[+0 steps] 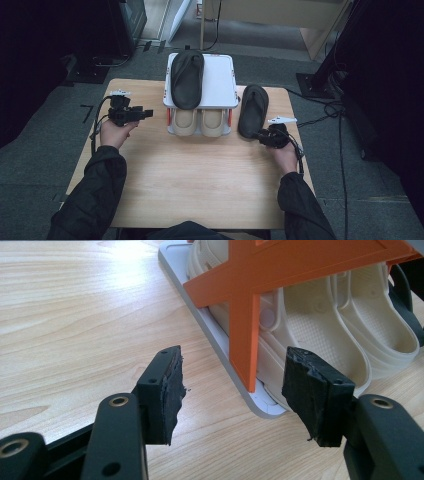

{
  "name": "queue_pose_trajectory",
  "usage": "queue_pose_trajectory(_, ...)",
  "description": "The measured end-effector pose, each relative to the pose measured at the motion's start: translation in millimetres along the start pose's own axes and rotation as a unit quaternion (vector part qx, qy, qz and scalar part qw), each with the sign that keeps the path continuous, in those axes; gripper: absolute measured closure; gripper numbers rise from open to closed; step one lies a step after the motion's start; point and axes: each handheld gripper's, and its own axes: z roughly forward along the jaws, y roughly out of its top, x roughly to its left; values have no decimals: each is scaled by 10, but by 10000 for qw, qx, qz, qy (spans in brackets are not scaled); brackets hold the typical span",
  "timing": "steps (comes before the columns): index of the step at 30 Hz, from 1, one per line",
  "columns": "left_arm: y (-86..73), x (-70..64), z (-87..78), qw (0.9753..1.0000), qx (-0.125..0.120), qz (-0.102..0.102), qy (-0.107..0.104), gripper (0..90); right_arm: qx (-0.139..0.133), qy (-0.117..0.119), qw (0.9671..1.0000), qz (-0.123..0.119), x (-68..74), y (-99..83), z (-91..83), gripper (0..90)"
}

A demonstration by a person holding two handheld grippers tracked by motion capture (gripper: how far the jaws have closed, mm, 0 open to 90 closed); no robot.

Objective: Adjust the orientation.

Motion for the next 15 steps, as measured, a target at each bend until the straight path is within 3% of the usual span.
queue_pose_trajectory(10, -88, -43, -95, 10000, -47, 21, -23, 416, -430, -319, 9979, 350, -190, 195, 49, 534)
queue_pose_trajectory(15, -137, -41, -126, 10000, 18, 18, 25, 416, -432, -446, 9968, 510, -291, 266, 149, 525)
